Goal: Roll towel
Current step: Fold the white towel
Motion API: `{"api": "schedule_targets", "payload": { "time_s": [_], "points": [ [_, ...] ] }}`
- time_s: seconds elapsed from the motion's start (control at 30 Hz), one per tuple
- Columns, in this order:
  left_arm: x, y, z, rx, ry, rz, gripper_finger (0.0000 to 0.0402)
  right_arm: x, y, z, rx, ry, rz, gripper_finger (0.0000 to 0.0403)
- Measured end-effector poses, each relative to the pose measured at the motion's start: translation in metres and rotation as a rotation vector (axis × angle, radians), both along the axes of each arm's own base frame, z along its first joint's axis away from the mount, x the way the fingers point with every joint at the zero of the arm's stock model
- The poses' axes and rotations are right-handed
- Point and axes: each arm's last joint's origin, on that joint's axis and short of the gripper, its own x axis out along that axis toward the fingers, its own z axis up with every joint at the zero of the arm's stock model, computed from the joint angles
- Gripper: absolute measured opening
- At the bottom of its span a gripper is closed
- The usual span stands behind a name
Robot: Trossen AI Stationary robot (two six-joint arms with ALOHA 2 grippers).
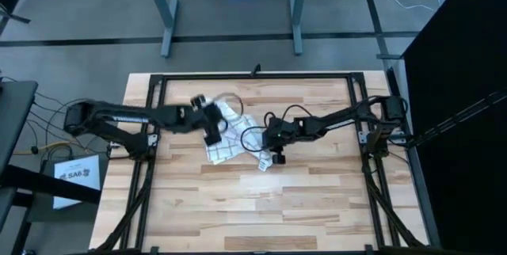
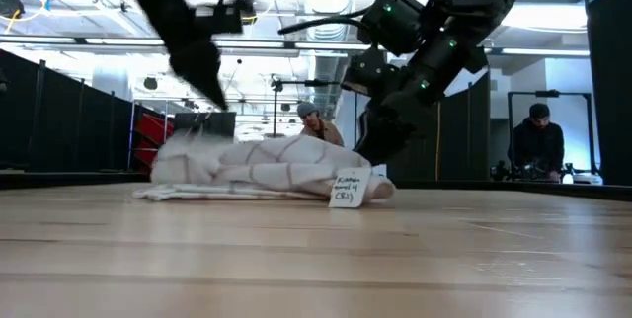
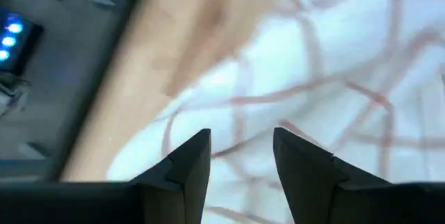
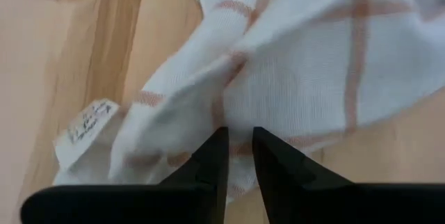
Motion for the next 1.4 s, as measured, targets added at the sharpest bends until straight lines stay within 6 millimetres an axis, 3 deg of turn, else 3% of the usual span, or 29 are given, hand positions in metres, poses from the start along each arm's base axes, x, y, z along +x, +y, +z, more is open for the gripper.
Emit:
{"api": "schedule_targets", "payload": {
  "time_s": [0.13,0.2,0.37,0.57,0.77,0.93,1.13,1.27,1.4],
  "points": [
    [0.001,-0.014,-0.043,-0.025,0.044,-0.029,0.0135,0.0,-0.002,0.001,-0.005,-0.003,-0.006,0.0056],
    [0.005,-0.021,-0.051,-0.046,-0.003,-0.05,0.0135,0.0,-0.002,0.001,-0.005,0.001,-0.006,0.0056],
    [0.005,-0.024,-0.077,-0.053,0.108,-0.061,0.0134,0.0,-0.001,0.001,-0.007,0.007,-0.004,0.0056],
    [0.024,-0.03,-0.104,-0.125,0.093,-0.096,0.0134,0.001,0.004,0.002,-0.01,-0.005,0.009,0.0056],
    [0.026,-0.035,-0.104,-0.135,0.06,-0.119,0.0134,0.015,0.027,0.022,-0.034,-0.041,0.094,0.0056],
    [0.021,-0.036,-0.099,-0.153,0.081,-0.128,0.0134,0.022,0.041,0.044,-0.204,0.036,0.071,0.0056],
    [0.02,-0.037,-0.1,-0.156,0.088,-0.117,0.0134,0.027,0.027,0.057,-0.148,0.057,-0.041,0.0072],
    [0.02,-0.038,-0.1,-0.151,0.089,-0.12,0.0134,0.029,0.017,0.063,-0.1,0.052,-0.084,0.0113],
    [0.019,-0.039,-0.1,-0.153,0.093,-0.117,0.0134,0.033,0.021,0.054,-0.015,0.058,-0.093,0.0161]
  ]
}}
